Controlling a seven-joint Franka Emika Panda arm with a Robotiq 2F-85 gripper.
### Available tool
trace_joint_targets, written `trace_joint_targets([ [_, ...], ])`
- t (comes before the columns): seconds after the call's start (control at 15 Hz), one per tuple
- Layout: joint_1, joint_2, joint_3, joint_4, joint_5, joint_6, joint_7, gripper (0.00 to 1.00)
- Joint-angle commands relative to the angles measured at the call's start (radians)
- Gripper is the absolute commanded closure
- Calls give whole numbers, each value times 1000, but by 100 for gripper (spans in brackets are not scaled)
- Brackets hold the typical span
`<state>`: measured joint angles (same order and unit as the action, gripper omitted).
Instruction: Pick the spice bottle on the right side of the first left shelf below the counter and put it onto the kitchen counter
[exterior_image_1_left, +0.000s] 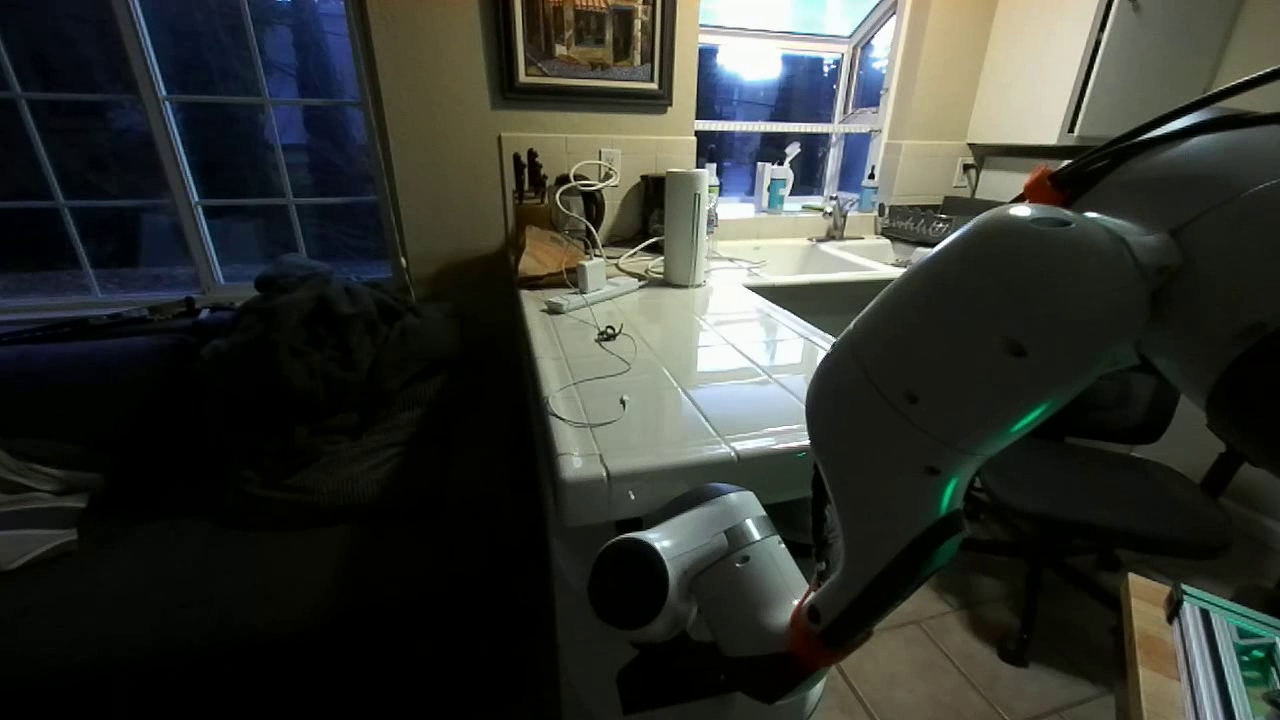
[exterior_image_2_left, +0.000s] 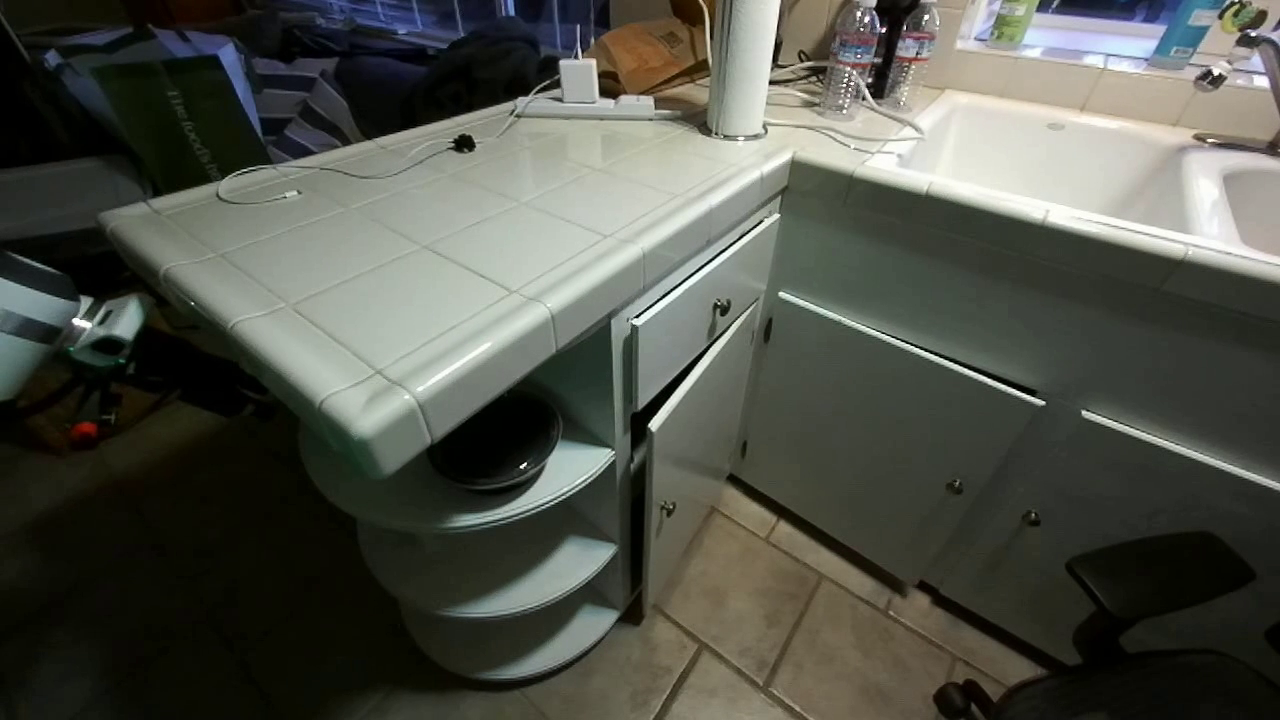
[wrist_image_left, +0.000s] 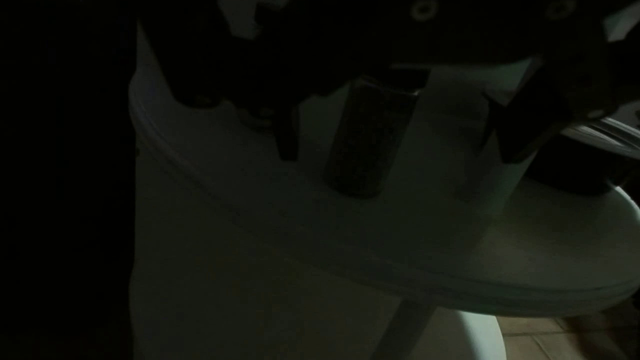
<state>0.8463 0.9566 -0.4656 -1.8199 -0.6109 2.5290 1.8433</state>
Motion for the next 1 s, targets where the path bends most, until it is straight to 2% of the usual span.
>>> trace_joint_targets([
  [0.0, -25, -7, 27, 8, -32, -15, 18, 0],
  [0.33, -25, -7, 27, 8, -32, -15, 18, 0],
  [0.67, -26, 84, -15, 94, -44, -44, 125, 0],
  [0.93, -54, 145, -6, 161, -50, -78, 171, 0],
])
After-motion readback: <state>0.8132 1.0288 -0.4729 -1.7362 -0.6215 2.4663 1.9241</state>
